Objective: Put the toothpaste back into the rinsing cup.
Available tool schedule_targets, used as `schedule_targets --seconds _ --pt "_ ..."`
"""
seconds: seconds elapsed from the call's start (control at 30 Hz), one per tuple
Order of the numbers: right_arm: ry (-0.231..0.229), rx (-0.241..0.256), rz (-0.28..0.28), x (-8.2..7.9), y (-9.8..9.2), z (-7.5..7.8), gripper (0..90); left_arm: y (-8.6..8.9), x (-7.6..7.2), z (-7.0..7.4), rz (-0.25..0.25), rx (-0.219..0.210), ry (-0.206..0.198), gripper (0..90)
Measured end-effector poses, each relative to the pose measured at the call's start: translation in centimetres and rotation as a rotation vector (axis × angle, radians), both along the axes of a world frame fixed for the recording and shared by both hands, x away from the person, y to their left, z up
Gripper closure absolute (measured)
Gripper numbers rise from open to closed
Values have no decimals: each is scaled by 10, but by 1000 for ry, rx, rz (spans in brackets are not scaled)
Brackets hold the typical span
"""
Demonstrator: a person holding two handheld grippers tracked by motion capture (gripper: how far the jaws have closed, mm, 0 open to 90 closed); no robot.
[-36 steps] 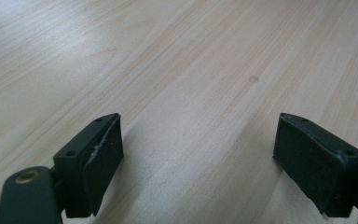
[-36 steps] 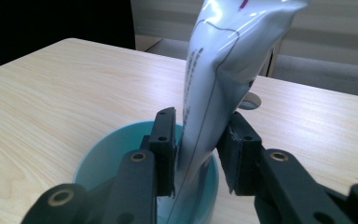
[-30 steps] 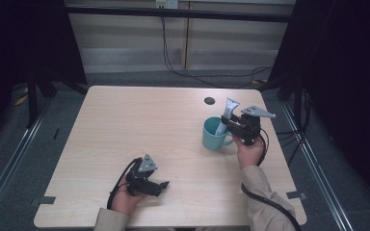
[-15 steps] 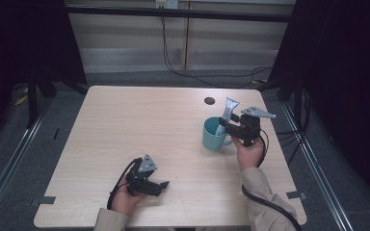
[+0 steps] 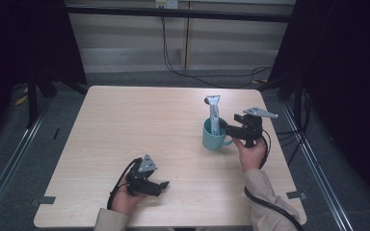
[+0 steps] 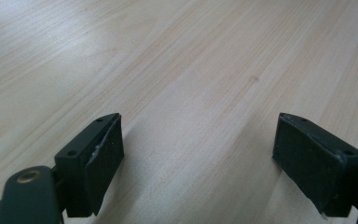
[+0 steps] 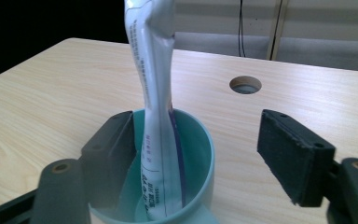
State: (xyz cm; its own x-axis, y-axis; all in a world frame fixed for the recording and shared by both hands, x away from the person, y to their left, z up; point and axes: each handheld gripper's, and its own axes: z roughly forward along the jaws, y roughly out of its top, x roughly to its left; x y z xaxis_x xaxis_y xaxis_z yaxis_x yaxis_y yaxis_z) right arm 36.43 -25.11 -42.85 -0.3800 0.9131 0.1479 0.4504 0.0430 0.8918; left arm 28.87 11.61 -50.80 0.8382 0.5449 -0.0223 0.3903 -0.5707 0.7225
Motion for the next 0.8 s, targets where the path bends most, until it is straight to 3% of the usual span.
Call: schedule_targets --seconds 0.2,0.4,0.8 --pt "16 11 21 -3 0 3 205 0 0 0 1 1 -2 160" --pt "33 -29 64 -8 5 5 166 0 0 0 2 0 -2 161" --pt "41 -46 112 -17 15 8 157 0 0 0 2 -2 -2 163"
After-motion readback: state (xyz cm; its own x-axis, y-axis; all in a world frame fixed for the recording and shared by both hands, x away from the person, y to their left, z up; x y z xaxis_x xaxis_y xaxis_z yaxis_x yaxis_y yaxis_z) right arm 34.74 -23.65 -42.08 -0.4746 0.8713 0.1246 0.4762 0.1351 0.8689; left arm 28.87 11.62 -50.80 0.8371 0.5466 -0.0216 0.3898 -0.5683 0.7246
